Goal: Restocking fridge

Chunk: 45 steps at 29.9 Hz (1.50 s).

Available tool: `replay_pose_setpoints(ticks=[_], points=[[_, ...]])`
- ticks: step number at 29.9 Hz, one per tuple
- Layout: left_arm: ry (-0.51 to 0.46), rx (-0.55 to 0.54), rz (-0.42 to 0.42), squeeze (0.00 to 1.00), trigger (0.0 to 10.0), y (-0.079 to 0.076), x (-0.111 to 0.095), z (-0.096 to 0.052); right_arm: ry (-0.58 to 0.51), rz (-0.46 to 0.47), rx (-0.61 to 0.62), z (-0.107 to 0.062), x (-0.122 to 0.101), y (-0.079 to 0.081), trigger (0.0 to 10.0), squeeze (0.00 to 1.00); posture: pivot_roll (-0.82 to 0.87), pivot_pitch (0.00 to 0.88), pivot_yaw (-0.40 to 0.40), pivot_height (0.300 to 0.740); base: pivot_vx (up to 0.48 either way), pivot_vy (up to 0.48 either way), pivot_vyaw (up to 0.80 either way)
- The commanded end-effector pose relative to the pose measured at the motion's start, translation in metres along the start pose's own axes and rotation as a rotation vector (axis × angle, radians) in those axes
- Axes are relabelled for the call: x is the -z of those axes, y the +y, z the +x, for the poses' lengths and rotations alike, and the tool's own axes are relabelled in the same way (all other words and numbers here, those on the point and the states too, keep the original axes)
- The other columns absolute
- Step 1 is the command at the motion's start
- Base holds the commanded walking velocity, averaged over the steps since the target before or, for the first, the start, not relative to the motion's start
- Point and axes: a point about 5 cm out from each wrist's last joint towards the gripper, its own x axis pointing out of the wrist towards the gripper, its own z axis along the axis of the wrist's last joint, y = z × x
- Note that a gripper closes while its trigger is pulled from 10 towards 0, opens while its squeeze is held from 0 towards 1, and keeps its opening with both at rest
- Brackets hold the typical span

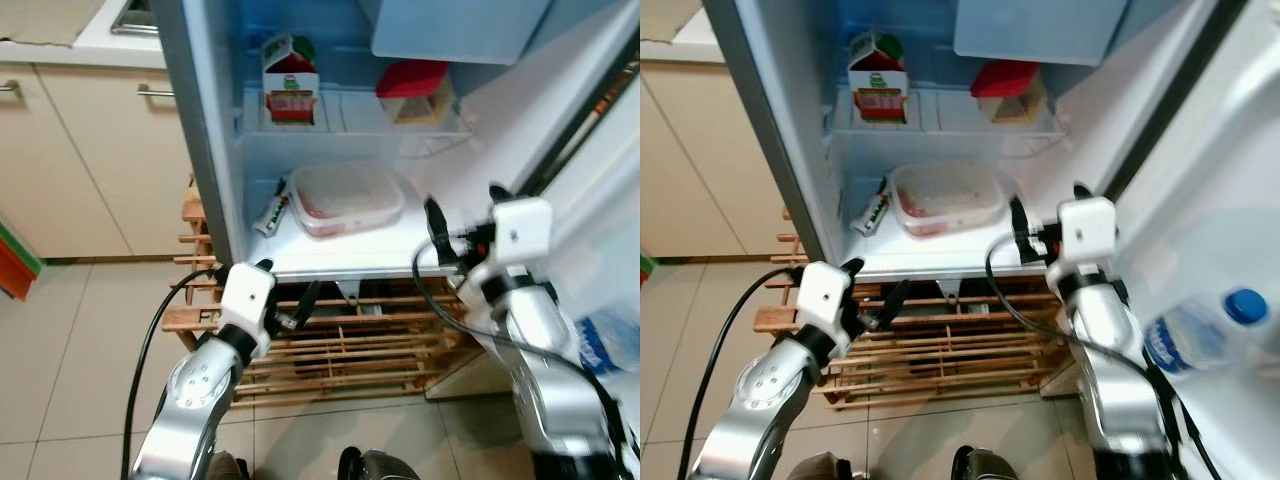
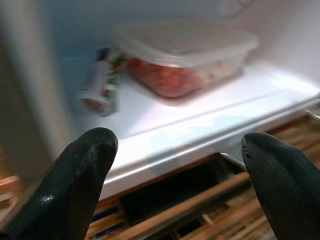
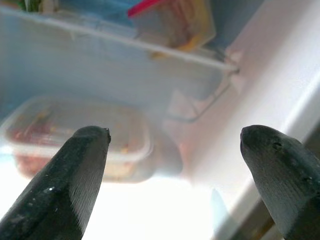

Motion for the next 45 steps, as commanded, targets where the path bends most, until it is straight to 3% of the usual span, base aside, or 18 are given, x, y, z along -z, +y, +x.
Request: replay_pose_setpoints(ticks=[1,14,15,17,20,26,36,40,45], points=[[-0.020,-0.014,-0.007,0.00,10.0,-0.001,-0.006,0.000,0.046,0.001,0.014,-0.014,0.007,-0.008,10.0,0.00,-0.02,0.055,-0.086,0.740,0.000,0.000,0.00],[-0.036,-0.046,0.001,0.00,10.0,0.004,-0.013,0.011,0.154,0.015,-0.018,-0.041,0.037,-0.006,10.0,0.00,-0.03,0.028,-0.079,0.740,0.000,0.000,0.00],[-0.036,-0.046,0.007,0.00,10.0,0.003,-0.013,0.011,0.189,0.035,0.004,-0.048,0.047,-0.010,10.0,0.00,-0.03,0.026,-0.078,0.740,0.000,0.000,0.00],[-0.021,-0.068,0.015,0.00,10.0,0.006,-0.009,0.004,0.230,0.054,0.023,-0.061,0.057,-0.014,10.0,0.00,-0.03,0.029,-0.075,0.740,0.000,0.000,0.00],[-0.008,-0.082,0.015,0.00,10.0,0.007,-0.006,0.000,0.247,0.076,0.024,-0.068,0.059,-0.014,10.0,0.00,-0.03,0.031,-0.071,0.740,0.000,0.000,0.00],[0.066,-0.121,0.028,0.00,10.0,0.013,0.022,-0.015,0.341,0.085,0.049,-0.092,0.085,-0.016,10.0,0.00,-0.03,0.034,-0.062,0.740,0.000,0.000,0.00],[0.119,-0.100,0.010,0.00,10.0,0.010,0.039,-0.006,0.431,0.131,0.076,-0.095,0.120,-0.019,10.0,0.00,-0.05,0.035,-0.049,0.740,0.000,0.000,0.00],[0.131,-0.109,0.001,0.00,10.0,0.012,0.041,0.003,0.427,0.146,0.068,-0.083,0.127,-0.015,10.0,0.00,-0.06,0.034,-0.039,0.740,0.000,0.000,0.00],[0.073,-0.088,0.017,0.00,10.0,0.008,0.028,0.015,0.359,0.159,0.038,-0.063,0.121,-0.004,10.0,0.00,-0.06,0.029,-0.027,0.740,0.000,0.000,0.00]])
